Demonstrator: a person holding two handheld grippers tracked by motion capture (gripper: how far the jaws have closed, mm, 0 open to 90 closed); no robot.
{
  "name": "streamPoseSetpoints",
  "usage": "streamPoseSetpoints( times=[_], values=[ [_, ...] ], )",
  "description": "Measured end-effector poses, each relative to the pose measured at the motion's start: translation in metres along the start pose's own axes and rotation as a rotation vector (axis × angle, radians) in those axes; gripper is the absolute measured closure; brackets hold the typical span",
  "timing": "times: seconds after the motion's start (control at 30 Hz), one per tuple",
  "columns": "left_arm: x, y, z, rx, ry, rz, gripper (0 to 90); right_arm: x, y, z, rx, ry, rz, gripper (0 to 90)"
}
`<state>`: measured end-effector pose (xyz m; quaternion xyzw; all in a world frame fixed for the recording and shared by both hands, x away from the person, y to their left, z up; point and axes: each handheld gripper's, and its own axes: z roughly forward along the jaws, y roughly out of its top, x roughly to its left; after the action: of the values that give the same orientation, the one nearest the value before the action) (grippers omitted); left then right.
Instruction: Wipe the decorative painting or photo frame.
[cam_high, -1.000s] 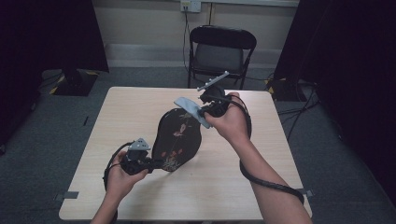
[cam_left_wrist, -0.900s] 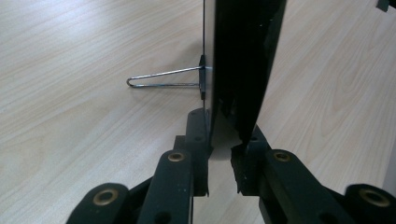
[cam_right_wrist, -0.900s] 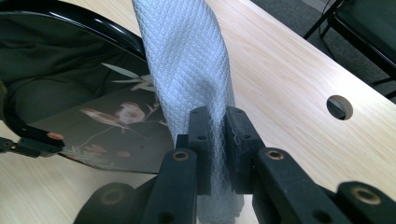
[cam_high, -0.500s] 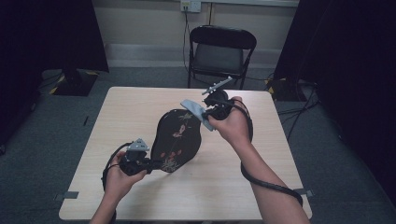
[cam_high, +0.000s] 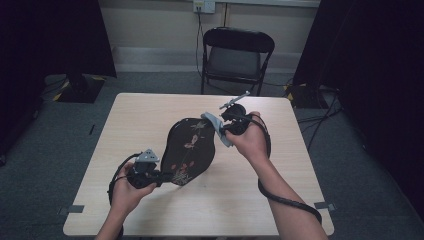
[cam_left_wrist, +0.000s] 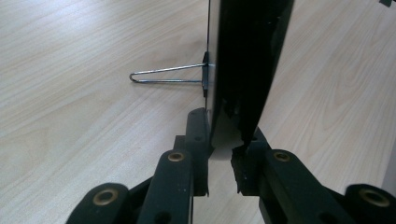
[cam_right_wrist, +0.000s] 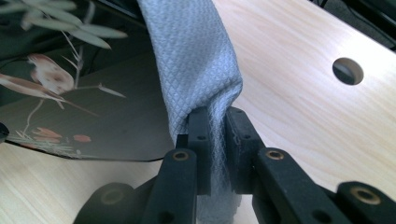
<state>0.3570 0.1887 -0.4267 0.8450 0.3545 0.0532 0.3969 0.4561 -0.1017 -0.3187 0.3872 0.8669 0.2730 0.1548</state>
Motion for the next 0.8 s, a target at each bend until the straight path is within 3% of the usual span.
streamPoseSetpoints(
  times=[0.3, 0.8],
  values=[
    [0.0, 0.0, 0.0, -0.001, 0.0, -0.003, 78.5, -0.005, -0.014, 0.014, 0.019, 0.009, 0.032, 82.2],
    [0.001, -0.001, 0.0, -0.007, 0.002, -0.01, 78.5, 0.003, -0.038, 0.044, 0.054, 0.052, 0.054, 82.1]
  ],
)
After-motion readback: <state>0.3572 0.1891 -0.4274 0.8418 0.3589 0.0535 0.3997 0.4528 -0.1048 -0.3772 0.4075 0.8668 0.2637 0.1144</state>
